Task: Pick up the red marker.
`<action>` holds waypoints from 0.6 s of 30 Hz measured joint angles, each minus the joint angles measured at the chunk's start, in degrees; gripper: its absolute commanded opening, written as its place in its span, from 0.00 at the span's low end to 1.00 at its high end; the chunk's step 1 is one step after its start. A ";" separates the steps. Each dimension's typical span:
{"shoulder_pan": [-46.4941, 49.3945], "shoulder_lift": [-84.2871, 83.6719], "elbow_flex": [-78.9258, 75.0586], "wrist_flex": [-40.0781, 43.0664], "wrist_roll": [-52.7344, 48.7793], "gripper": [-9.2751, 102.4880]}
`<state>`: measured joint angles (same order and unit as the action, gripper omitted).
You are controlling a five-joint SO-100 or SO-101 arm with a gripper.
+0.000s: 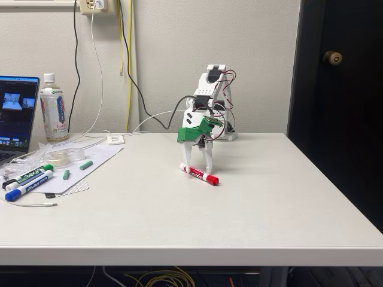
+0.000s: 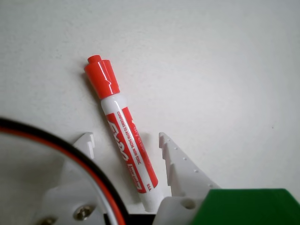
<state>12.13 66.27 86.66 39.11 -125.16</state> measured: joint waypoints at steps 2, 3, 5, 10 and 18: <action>-0.18 0.00 0.00 0.35 0.53 0.37; -0.26 -0.26 -0.09 0.53 0.70 0.36; -0.35 -0.53 0.09 0.53 1.23 0.33; -1.85 -0.79 0.70 1.67 2.99 0.21; -3.60 -1.67 0.18 2.55 5.45 0.19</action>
<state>8.53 64.60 86.84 41.66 -119.71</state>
